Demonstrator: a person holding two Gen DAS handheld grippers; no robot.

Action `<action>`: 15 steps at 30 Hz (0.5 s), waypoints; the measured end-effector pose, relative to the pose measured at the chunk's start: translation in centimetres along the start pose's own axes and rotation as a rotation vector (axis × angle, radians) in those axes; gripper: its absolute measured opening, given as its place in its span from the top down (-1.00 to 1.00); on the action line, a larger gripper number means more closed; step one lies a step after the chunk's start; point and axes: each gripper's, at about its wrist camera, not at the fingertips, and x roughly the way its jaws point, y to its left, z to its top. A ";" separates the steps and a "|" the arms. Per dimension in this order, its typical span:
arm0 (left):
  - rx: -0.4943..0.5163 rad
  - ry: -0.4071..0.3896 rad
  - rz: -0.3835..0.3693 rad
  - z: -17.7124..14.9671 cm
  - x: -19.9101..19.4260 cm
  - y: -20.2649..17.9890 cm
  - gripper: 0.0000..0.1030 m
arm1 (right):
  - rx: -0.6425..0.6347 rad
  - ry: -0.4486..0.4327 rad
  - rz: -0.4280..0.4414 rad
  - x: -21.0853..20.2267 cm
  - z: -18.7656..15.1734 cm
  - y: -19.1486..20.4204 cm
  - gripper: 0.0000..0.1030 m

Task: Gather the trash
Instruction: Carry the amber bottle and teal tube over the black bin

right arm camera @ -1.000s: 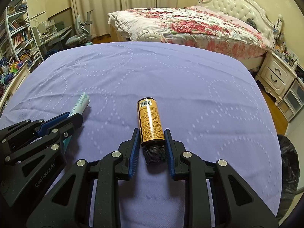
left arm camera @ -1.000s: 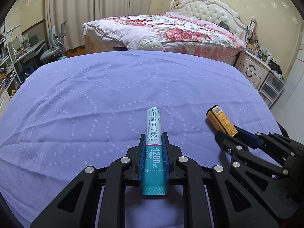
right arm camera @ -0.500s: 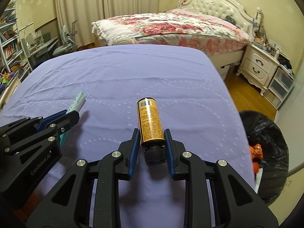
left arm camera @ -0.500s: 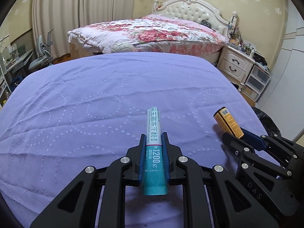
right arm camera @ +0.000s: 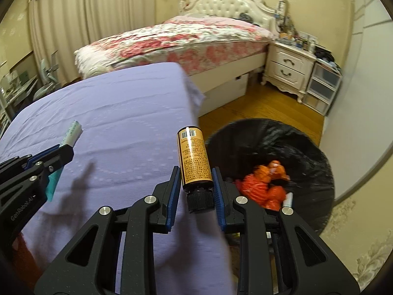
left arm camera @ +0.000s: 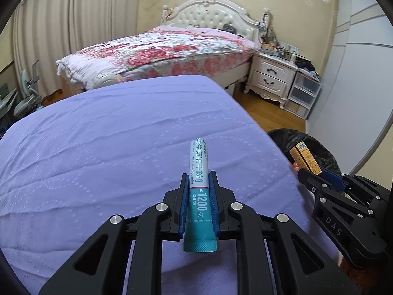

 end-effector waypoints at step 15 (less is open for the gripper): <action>0.122 -0.003 -0.089 3.0 4.1 -8.9 0.67 | 0.135 -0.042 -0.173 0.4 0.6 -9.5 0.51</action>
